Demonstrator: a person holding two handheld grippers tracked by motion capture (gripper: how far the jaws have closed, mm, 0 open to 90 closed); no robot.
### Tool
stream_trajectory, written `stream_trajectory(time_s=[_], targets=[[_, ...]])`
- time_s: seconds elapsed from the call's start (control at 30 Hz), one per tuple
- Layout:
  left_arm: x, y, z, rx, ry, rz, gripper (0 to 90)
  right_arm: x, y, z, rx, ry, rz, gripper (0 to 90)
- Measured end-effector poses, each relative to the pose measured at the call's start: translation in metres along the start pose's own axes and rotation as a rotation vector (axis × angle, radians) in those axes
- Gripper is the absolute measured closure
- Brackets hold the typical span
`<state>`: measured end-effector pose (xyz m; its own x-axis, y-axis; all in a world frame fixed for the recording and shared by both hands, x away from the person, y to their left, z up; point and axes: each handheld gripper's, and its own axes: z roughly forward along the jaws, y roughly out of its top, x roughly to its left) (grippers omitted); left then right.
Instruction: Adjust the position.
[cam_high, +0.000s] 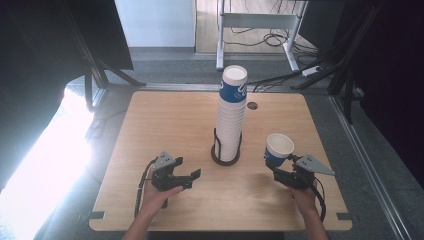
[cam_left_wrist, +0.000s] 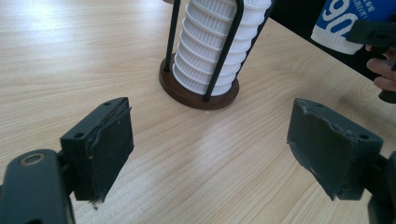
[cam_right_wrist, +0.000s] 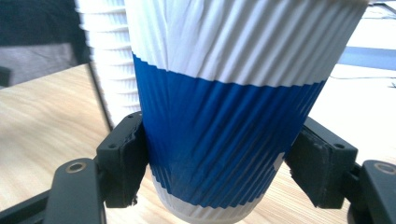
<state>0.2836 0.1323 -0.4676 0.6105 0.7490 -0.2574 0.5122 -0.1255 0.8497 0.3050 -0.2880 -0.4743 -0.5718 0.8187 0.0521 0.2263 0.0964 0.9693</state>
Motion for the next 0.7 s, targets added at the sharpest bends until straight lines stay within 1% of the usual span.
stream_trajectory(time_s=[0.07, 0.27, 0.43, 0.57, 0.7], targets=[[0.001, 0.0, 0.0, 0.001, 0.001, -0.002, 14.7, -0.007, -0.002, 0.0, 0.011, -0.026, 0.005, 27.1], [0.003, -0.001, -0.001, 0.005, 0.004, -0.012, 14.8, -0.023, -0.008, 0.005, 0.048, -0.075, 0.021, 27.1], [0.004, -0.002, -0.001, 0.01, 0.007, -0.014, 14.8, -0.031, -0.012, 0.011, 0.084, -0.112, 0.013, 27.1], [0.005, -0.002, -0.002, 0.009, 0.01, -0.017, 14.8, -0.039, -0.016, 0.015, 0.123, -0.146, 0.013, 27.1], [0.006, -0.002, -0.003, 0.008, 0.01, -0.021, 14.9, -0.043, -0.019, 0.018, 0.157, -0.168, 0.013, 27.1]])
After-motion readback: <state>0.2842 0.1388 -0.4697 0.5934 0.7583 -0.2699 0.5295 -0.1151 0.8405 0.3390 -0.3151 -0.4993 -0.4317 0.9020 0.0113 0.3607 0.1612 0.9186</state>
